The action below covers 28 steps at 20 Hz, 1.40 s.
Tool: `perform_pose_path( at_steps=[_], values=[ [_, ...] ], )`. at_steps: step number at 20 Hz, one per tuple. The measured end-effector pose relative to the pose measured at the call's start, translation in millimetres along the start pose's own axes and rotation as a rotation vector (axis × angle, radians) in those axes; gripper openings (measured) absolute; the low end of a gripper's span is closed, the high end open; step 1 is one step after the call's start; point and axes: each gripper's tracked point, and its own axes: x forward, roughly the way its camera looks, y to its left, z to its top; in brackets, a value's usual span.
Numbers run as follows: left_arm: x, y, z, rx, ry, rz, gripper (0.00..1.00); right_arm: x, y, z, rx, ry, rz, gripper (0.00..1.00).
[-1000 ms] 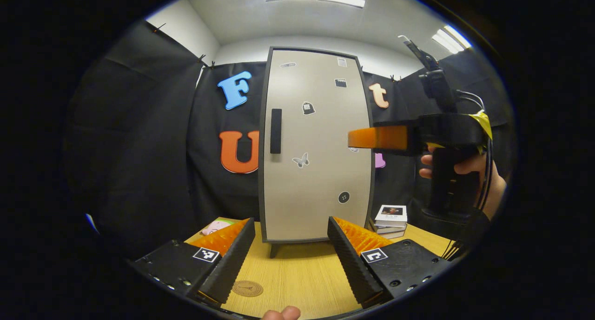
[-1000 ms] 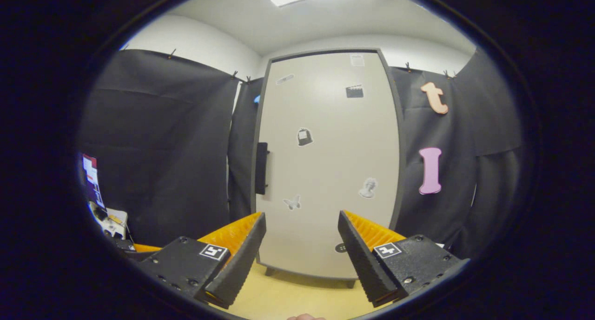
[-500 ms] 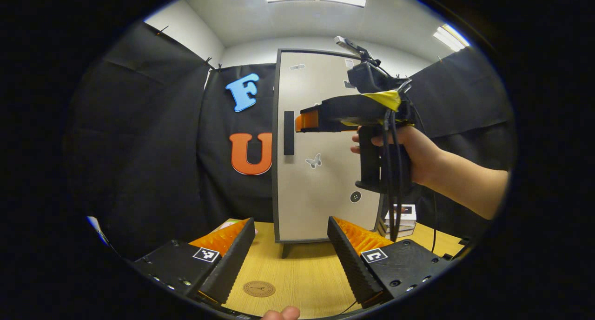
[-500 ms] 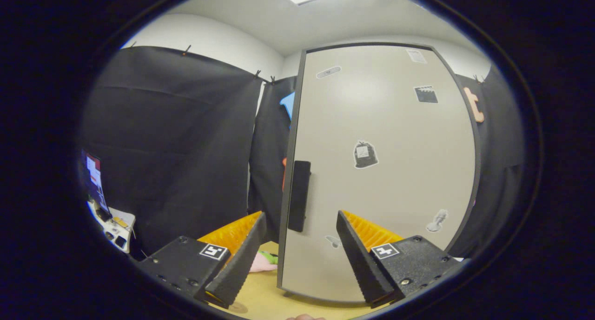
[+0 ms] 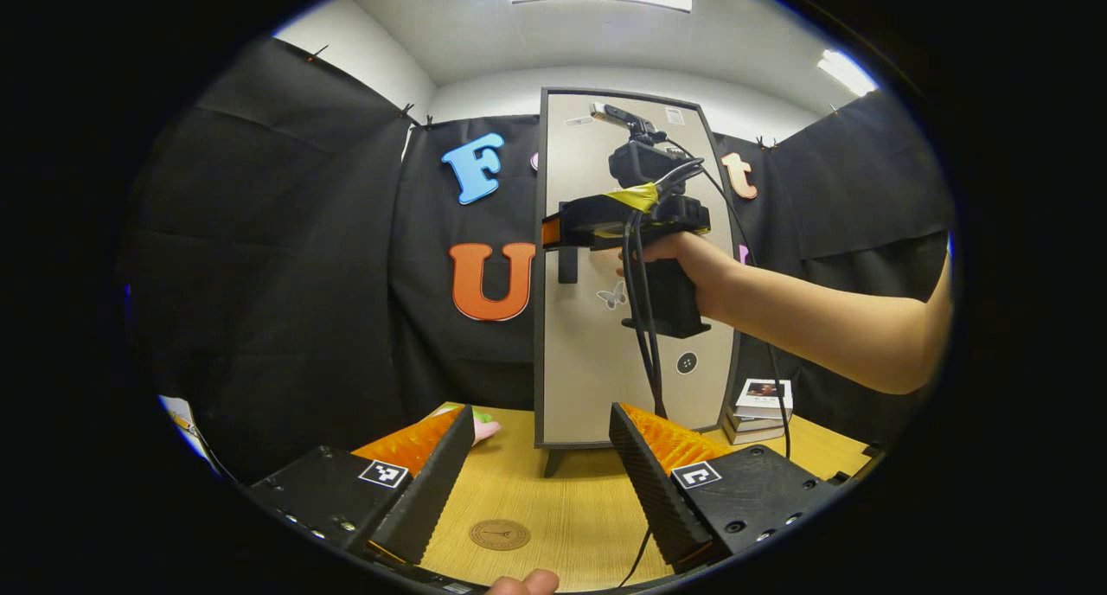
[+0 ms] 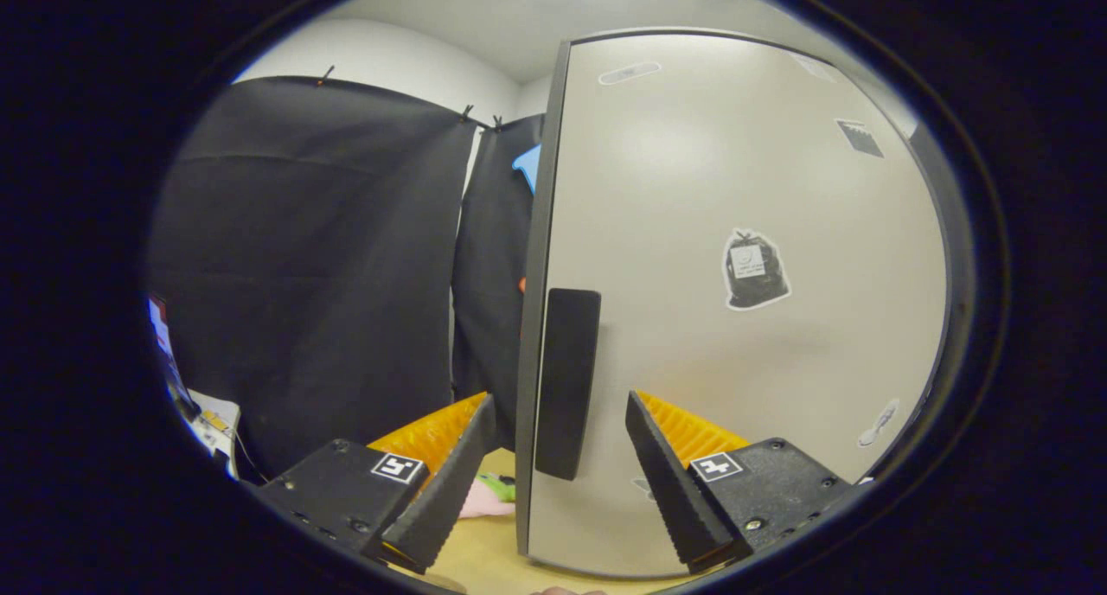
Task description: Open the cabinet door with the right hand, grasp the bottle in the cabinet with the left hand and place it on the coaster, then close the cabinet door with the right hand.
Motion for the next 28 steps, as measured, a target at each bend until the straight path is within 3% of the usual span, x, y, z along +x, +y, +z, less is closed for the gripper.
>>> perform_pose_path(
  at_steps=[11,15,16,18,24,28],
  values=[
    [3.3,14.5,1.7,-0.004,-0.006,0.029,0.95,23.1,8.7,4.7,-0.024,0.001,-0.026,0.91],
    [3.5,20.5,-0.9,-0.009,-0.003,0.038,0.95,23.6,-3.3,6.9,-0.001,-0.016,-0.074,0.64],
    [4.2,20.6,-1.7,-0.012,-0.001,0.037,0.94,23.5,-7.1,7.2,0.011,-0.025,-0.087,0.51],
    [4.7,22.6,0.9,-0.018,-0.008,0.042,0.95,24.9,-7.1,5.9,0.014,-0.025,-0.082,0.35],
    [-0.1,25.4,9.8,-0.022,-0.037,0.045,0.95,23.6,-7.4,4.0,0.019,-0.063,-0.093,0.22],
    [-2.9,29.7,2.6,-0.026,-0.02,0.055,0.94,20.0,-6.0,-0.5,0.036,-0.037,-0.069,0.23]
  ],
)
